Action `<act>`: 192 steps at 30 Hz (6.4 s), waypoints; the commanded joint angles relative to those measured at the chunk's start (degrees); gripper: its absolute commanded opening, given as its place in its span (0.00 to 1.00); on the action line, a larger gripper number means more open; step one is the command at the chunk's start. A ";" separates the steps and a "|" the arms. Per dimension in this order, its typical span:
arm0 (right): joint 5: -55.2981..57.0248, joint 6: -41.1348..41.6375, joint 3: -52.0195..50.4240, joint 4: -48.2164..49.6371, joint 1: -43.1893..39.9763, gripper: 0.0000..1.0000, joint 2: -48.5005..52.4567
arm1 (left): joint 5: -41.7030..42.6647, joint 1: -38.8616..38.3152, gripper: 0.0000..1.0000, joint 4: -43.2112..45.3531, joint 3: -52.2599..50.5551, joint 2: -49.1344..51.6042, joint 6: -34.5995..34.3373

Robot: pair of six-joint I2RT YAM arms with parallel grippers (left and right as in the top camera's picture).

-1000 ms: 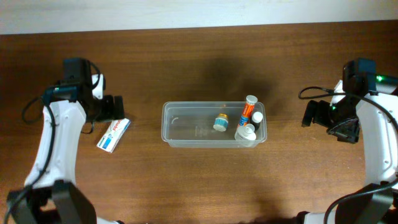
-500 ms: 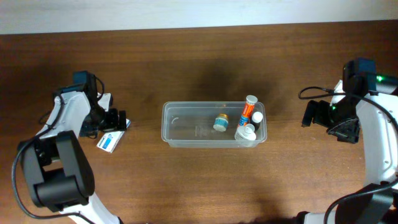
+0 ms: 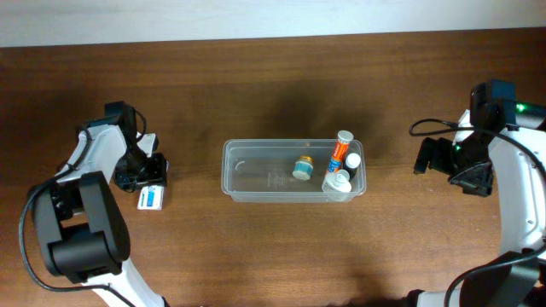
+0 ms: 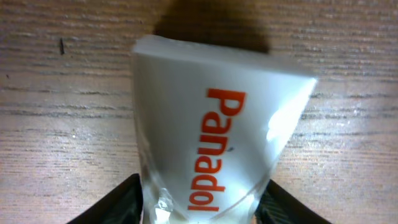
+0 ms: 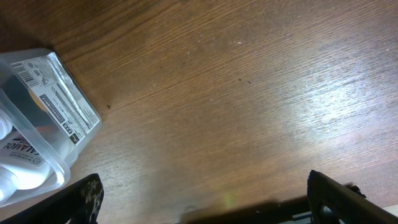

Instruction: Pack container

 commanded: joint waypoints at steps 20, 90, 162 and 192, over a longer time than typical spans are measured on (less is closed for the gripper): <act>-0.55 -0.20 -0.28 0.17 -0.22 0.97 0.09 | 1.70 -17.99 0.45 0.22 8.28 -23.69 -0.52; 5.49 -7.15 0.20 14.45 13.31 0.98 -35.47 | -3.50 -6.14 1.00 -1.31 4.96 -48.02 -8.81; 3.48 -13.03 -81.13 80.85 17.14 0.98 -90.18 | -3.72 -6.12 1.00 -13.03 -20.35 -72.02 -9.44; 2.51 -12.85 -81.13 75.82 17.11 0.98 -89.96 | -3.72 -6.12 1.00 -13.03 -20.35 -72.02 -9.46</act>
